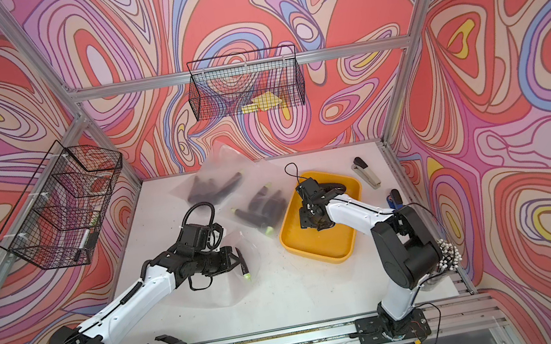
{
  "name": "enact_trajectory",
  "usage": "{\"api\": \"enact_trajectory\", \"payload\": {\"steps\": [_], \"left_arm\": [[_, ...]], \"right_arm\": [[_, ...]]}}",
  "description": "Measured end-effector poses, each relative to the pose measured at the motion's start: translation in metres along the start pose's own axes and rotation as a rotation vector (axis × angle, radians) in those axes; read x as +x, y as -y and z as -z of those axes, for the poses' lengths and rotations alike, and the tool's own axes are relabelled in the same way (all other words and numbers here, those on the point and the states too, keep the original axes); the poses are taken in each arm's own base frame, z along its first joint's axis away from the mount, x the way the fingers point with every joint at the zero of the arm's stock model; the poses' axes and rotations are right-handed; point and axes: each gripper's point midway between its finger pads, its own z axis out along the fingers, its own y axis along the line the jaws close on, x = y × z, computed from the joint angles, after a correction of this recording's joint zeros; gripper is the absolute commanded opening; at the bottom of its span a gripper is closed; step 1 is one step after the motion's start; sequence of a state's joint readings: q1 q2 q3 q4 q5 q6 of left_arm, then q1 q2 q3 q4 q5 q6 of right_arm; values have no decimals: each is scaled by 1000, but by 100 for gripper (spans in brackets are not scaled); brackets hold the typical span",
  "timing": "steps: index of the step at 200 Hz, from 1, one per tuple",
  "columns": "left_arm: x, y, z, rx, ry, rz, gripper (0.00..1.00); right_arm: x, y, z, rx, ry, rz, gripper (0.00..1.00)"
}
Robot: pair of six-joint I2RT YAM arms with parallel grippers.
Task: Place the eggplant in a zip-top bag and seal the zipper
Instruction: Pick up the eggplant from the basket.
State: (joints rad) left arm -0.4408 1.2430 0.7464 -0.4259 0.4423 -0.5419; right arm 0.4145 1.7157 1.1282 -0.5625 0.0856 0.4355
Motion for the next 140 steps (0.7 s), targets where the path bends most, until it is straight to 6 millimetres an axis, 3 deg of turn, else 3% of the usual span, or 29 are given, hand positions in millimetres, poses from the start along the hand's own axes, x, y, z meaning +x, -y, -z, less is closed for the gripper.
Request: {"api": "enact_trajectory", "payload": {"steps": [45,80,96,116,140], "left_arm": [[1,1,0,1,-3,-8,0],[-1,1,0,-6,3,-13,0],[-3,2,2,-10,10,-22,0],[-6,2,4,-19,13,-32,0],[-6,0,3,-32,11,-44,0]], "right_arm": [[-16,22,-34,78,-19,52,57],[-21,23,-41,58,-36,84,38],[-19,19,-39,33,-41,82,34],[-14,15,-19,-2,-48,93,33],[-25,-6,46,-145,23,117,33]]}}
